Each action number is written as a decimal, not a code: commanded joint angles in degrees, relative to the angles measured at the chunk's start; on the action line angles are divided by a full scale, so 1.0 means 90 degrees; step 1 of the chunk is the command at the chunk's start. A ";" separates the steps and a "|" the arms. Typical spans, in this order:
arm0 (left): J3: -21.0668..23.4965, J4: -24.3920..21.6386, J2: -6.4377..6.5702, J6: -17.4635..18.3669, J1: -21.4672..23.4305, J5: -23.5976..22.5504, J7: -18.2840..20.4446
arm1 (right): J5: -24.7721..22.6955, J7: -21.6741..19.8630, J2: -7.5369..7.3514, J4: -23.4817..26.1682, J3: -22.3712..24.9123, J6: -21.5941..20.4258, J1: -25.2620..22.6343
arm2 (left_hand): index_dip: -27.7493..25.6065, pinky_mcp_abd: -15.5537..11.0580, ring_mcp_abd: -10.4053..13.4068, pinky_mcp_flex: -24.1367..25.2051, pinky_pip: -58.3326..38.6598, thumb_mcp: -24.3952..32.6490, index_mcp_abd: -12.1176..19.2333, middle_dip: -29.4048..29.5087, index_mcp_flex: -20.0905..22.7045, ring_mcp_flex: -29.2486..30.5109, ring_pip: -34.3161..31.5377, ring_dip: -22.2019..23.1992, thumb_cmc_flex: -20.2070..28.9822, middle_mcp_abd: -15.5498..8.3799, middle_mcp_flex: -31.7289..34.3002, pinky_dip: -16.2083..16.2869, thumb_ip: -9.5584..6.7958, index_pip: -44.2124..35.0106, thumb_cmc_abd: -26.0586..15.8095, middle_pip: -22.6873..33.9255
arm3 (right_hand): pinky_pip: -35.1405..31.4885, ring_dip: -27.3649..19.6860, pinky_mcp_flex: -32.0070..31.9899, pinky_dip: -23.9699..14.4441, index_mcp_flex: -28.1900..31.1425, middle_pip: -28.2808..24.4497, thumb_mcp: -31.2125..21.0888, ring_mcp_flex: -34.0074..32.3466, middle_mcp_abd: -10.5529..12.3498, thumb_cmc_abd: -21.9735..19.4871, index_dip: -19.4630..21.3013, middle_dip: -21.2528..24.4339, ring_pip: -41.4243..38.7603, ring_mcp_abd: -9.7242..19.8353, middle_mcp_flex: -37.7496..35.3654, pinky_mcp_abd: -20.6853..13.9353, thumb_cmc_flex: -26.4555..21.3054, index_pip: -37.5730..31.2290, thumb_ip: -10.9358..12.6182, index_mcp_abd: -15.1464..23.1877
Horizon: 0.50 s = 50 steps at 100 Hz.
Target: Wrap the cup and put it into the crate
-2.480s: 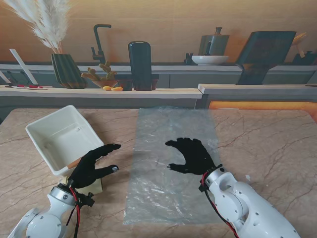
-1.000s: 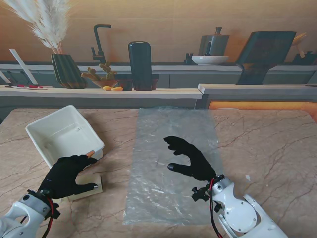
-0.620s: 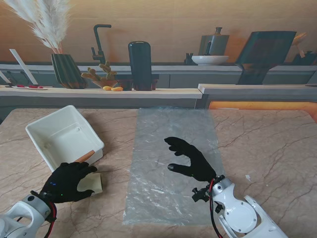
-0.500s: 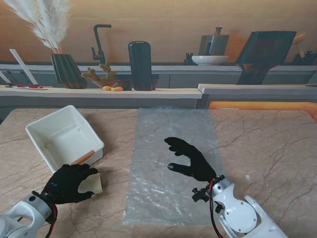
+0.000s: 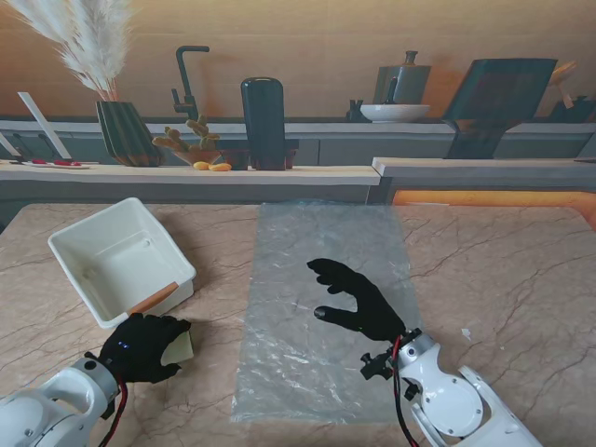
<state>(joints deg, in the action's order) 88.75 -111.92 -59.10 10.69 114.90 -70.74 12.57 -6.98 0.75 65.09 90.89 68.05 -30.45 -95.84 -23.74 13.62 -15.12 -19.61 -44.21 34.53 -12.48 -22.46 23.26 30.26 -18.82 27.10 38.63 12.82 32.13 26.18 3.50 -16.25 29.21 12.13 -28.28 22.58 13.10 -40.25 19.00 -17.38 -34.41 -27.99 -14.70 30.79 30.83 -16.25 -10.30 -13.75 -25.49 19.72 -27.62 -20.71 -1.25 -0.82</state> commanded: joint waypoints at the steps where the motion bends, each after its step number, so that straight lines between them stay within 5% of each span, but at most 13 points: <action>1: -0.0098 0.0263 0.0023 -0.0041 -0.0030 -0.0030 0.0199 | 0.0018 -0.0013 0.0013 0.0045 -0.0018 0.0017 -0.0015 | -0.0096 -0.0185 0.0124 -0.0008 0.0071 0.0270 0.0562 -0.0061 0.0251 -0.0050 0.0079 -0.0109 0.0327 -0.0130 -0.0017 -0.0216 -0.0144 -0.0357 -0.0062 0.0138 | 0.0111 -0.0013 -0.0068 -0.0010 0.0025 0.0130 0.0146 0.0154 0.0023 -0.0160 0.0061 0.0046 0.0074 0.0084 0.0129 -0.0032 0.0121 0.0108 0.0056 0.0183; 50: -0.0527 0.1026 0.0127 -0.0051 -0.0621 0.0347 0.0769 | 0.0085 -0.0071 0.0009 0.0035 -0.0042 0.0099 0.0019 | -0.0103 -0.0503 0.0368 -0.0499 -0.0715 0.0266 0.0511 -0.0193 -0.0569 0.0258 -0.0432 0.0147 0.0662 -0.0223 -0.0334 -0.0285 -0.0247 -0.0685 -0.0253 0.0555 | 0.0134 -0.0001 -0.0133 -0.0029 0.0025 0.0163 0.0221 0.0165 0.0034 -0.0321 0.0065 0.0041 0.0090 0.0099 0.0117 -0.0085 0.0177 0.0122 0.0061 0.0211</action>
<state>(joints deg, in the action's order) 85.09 -105.26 -57.91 9.74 108.46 -68.02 17.53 -6.30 0.14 65.05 90.88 67.83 -29.75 -95.55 -24.74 13.21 -12.66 -19.50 -44.00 36.20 -13.22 -23.50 16.78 31.25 -21.33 26.86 39.87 11.51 30.37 23.52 2.44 -16.43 29.56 15.50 -28.28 22.58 12.45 -40.25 19.00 -16.78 -33.80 -27.99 -14.70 29.55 30.87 -16.25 -10.29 -13.75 -25.49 19.72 -27.15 -20.65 -1.25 -0.74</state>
